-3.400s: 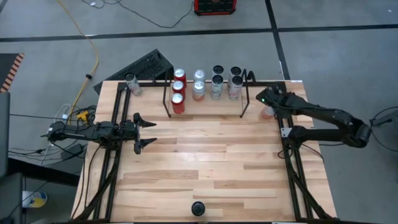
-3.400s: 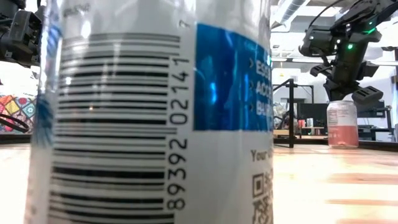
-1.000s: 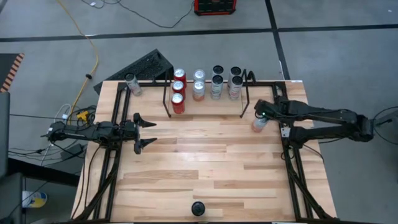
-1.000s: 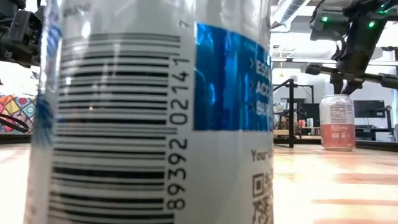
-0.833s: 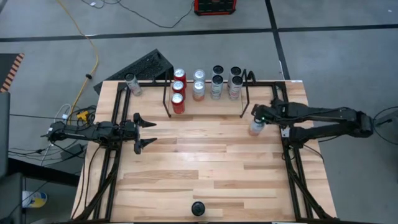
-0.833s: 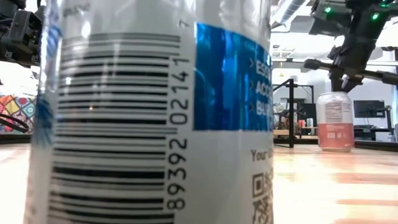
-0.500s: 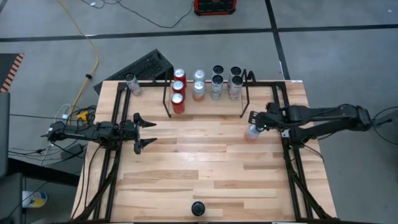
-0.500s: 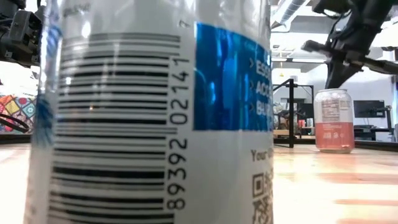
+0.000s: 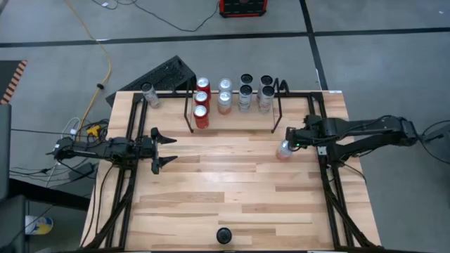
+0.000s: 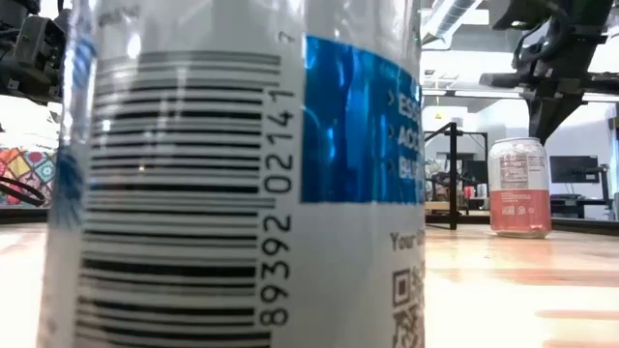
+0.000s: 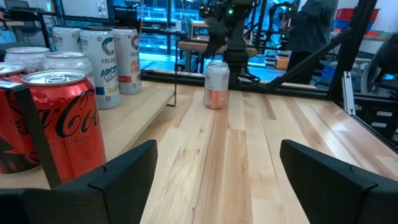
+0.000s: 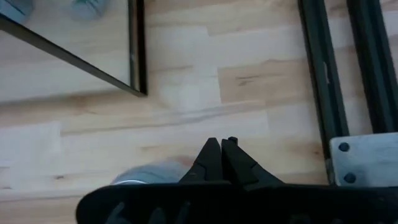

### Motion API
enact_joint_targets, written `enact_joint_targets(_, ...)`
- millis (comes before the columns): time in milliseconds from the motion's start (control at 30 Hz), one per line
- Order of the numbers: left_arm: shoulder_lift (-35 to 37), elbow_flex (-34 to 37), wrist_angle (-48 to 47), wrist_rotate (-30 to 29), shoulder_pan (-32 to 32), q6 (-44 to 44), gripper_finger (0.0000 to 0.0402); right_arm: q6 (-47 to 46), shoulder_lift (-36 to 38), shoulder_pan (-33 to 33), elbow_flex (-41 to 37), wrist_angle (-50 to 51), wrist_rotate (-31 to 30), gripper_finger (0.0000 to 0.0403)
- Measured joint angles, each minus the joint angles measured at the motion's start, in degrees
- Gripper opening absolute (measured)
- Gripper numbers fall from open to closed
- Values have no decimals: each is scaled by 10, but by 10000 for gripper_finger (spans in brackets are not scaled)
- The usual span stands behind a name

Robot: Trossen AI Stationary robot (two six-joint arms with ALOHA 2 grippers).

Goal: Place canned beverage on shelf
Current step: Put the orange white soda can on the shelf aligned with the other orange white soda can

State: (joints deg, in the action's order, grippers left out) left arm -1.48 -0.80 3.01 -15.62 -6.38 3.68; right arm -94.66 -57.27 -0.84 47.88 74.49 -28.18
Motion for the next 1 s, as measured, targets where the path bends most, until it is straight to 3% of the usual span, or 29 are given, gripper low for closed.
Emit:
enact_joint_targets(167,0,0,0,0,0,0,327,1,-55,13,0,-12,31,0)
enact_joint_targets(333,0,0,0,0,0,0,327,7,-98,46,0,-84,48,0)
enact_joint_targets(833,0,0,0,0,0,0,327,89,-143,133,1,-439,82,0)
enact_joint_targets(1000,0,0,0,0,0,0,327,99,-133,152,2,-419,88,0)
